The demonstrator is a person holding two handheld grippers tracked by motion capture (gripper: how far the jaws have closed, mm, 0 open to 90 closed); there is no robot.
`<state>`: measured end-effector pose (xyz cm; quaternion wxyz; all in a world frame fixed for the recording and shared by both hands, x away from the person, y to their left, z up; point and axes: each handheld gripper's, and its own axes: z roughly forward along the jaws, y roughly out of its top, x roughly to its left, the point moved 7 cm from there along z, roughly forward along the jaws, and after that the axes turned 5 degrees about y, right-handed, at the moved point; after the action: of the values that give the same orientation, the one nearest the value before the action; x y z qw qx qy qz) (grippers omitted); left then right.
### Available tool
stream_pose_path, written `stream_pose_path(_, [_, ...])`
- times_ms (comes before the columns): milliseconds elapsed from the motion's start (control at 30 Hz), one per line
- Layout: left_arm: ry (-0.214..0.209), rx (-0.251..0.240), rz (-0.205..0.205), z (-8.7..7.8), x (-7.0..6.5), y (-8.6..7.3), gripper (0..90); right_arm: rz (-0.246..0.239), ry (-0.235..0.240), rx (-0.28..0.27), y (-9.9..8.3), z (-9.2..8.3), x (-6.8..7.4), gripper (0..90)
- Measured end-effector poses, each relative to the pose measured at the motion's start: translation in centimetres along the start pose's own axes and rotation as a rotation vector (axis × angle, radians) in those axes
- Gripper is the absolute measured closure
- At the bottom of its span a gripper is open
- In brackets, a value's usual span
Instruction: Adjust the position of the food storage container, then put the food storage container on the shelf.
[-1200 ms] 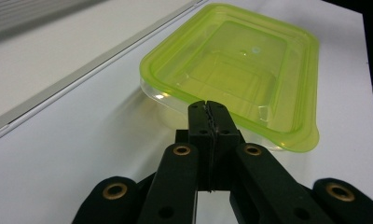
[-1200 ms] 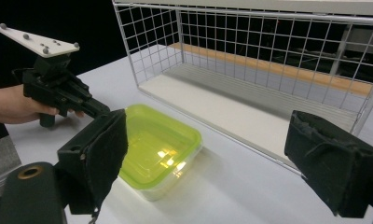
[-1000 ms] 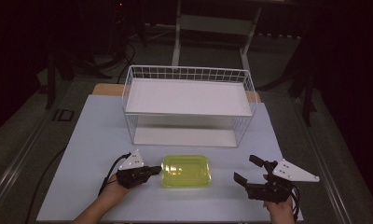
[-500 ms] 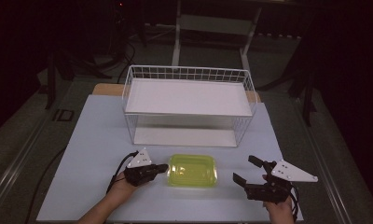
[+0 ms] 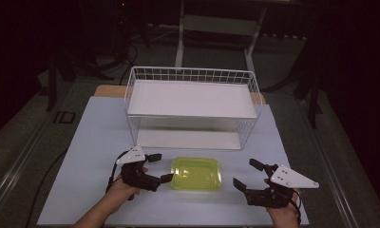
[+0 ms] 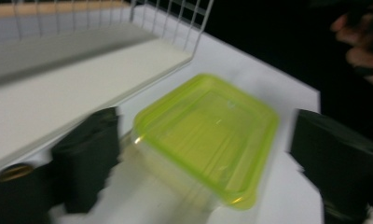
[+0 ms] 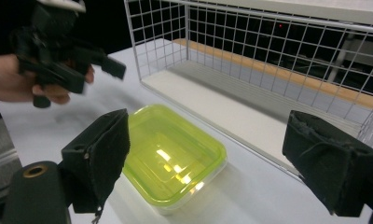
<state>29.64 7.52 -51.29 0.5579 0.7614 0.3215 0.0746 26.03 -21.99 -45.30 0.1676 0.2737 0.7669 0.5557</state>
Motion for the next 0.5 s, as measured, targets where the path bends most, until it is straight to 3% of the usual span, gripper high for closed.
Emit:
stream_pose_path(33, [0.002,0.007,0.004,-0.1,-0.1,0.1,1.5,-0.007,-0.006,-0.003,0.0,0.1,0.0,14.8])
stream_pose_path(133, [0.05,0.028,0.017,-0.1,-0.2,0.3,1.5,-0.026,-0.002,-0.015,0.0,0.7,0.2,17.5])
stream_pose_path(200, [0.089,0.05,0.039,0.0,-0.1,0.2,1.5,-0.016,0.014,0.056,-0.4,1.3,0.1,17.1])
stream_pose_path(333, [0.097,0.063,0.091,0.3,-0.5,0.4,2.0,-0.013,0.029,0.099,-0.9,2.3,-0.1,17.3])
stream_pose_path(433, [0.101,0.058,0.053,0.5,-0.5,0.9,4.1,-0.005,0.049,0.107,-0.9,3.1,-0.3,16.8])
stream_pose_path(500, [0.112,0.064,0.032,0.7,-0.3,1.2,4.6,0.011,0.022,0.138,-1.1,3.7,-0.5,12.0])
